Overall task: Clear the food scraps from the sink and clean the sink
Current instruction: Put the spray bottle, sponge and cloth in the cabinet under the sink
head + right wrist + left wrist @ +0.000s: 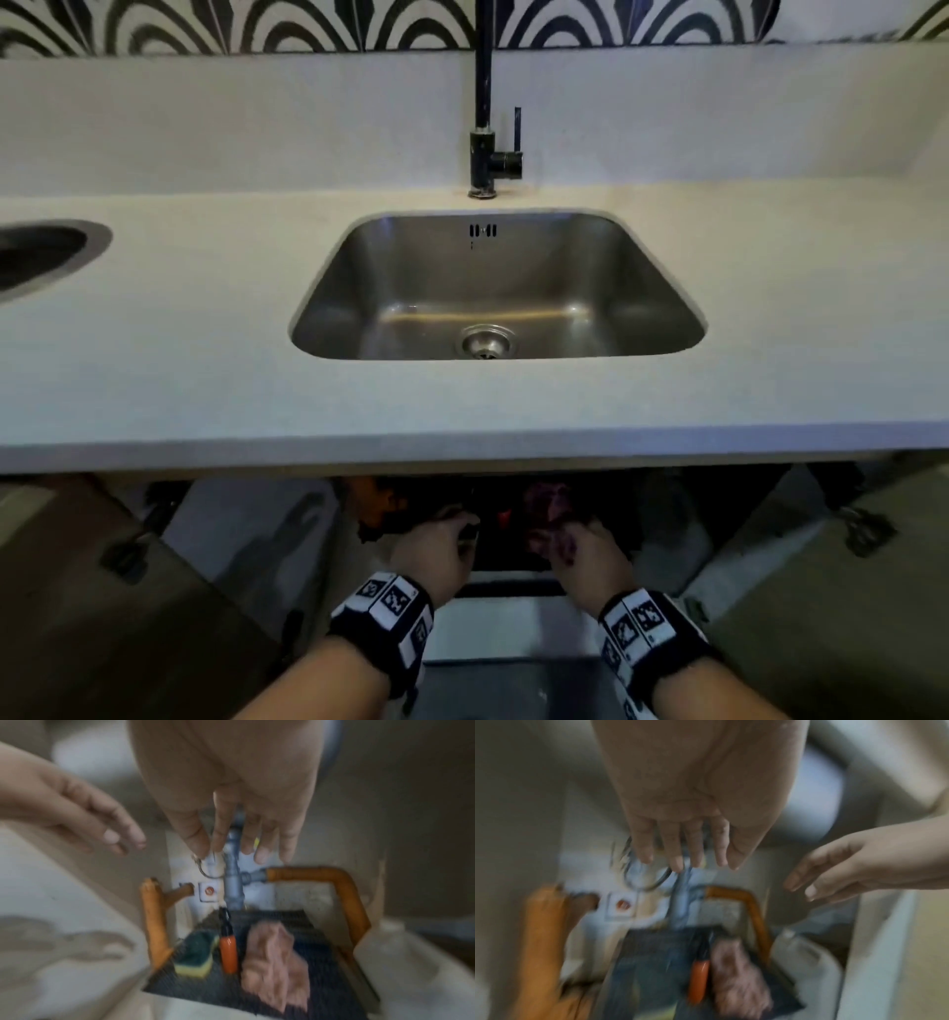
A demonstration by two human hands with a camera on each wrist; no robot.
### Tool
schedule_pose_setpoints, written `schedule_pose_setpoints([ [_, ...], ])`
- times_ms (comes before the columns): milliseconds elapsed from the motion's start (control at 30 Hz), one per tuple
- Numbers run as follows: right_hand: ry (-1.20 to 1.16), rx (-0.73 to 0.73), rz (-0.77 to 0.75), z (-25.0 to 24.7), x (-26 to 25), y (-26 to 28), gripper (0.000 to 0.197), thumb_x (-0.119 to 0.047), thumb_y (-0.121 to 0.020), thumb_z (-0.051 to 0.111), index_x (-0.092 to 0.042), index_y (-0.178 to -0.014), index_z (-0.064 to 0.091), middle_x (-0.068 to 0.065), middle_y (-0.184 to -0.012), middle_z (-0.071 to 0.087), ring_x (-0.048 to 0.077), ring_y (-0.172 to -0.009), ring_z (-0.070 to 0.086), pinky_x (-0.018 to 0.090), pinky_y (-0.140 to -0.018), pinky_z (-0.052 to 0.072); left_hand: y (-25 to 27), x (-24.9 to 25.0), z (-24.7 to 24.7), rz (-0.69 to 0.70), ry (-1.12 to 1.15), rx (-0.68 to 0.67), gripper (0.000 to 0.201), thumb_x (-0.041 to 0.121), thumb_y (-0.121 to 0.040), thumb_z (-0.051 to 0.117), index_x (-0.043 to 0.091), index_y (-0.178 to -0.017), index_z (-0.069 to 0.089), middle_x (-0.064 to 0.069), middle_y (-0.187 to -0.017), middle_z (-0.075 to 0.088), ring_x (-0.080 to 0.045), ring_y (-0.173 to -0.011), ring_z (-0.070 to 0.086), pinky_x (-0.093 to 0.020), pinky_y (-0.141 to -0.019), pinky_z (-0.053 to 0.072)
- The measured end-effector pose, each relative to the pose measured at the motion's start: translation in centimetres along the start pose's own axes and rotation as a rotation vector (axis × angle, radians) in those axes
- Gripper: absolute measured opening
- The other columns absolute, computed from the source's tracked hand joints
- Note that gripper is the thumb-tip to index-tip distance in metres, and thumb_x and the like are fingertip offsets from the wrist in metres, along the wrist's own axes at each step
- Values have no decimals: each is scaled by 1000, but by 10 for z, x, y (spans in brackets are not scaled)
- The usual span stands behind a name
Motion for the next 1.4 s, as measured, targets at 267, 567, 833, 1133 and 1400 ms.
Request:
schedule_pose_setpoints([
  [267,-53,-168,-127,-122,-63,92,27,-21,-84,57,-24,-110,64,-2,-117,55,17,-106,59,25,-91,46,62,97,-107,128,-36,-21,35,34,-94,42,36,-128,51,17,-135,48,-6,-120,49,-19,-90,40],
  [567,-144,-62,-228,-264,-117,156,19,-23,-92,54,-24,-108,63,-8,-108,61,5,-87,54,13,-73,39,99,155,-235,173,115,223,20,24,-87,54,28,-105,61,13,-103,61,-10,-95,60,-27,-76,50],
  [833,-6,-1,-212,-295,-116,128,33,-18,-90,51,-19,-123,56,2,-131,47,20,-122,46,31,-102,39,69,144,-220,84,-73,58,41,22,-89,51,28,-130,53,5,-141,45,-18,-129,42,-31,-103,38],
  [1133,210,-36,-60,-294,-55,113,39,-22,-94,43,-21,-133,48,3,-140,44,26,-125,46,41,-103,41,59,125,-211,-19,-150,3,39,25,-91,49,32,-129,54,3,-145,42,-23,-128,42,-36,-105,37],
  [1400,196,77,406,-318,65,163,54,-22,-90,46,-26,-142,33,9,-151,26,34,-134,35,49,-111,30,67,132,-201,40,-233,49,47,22,-94,45,25,-141,42,-8,-150,34,-29,-134,35,-41,-109,33],
])
Point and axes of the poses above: each hand's wrist, its own y-axis away from the middle knuckle, its own z-axis out of the palm, x = y × z, the point moved 7 cm from there along -y, towards the middle knuckle
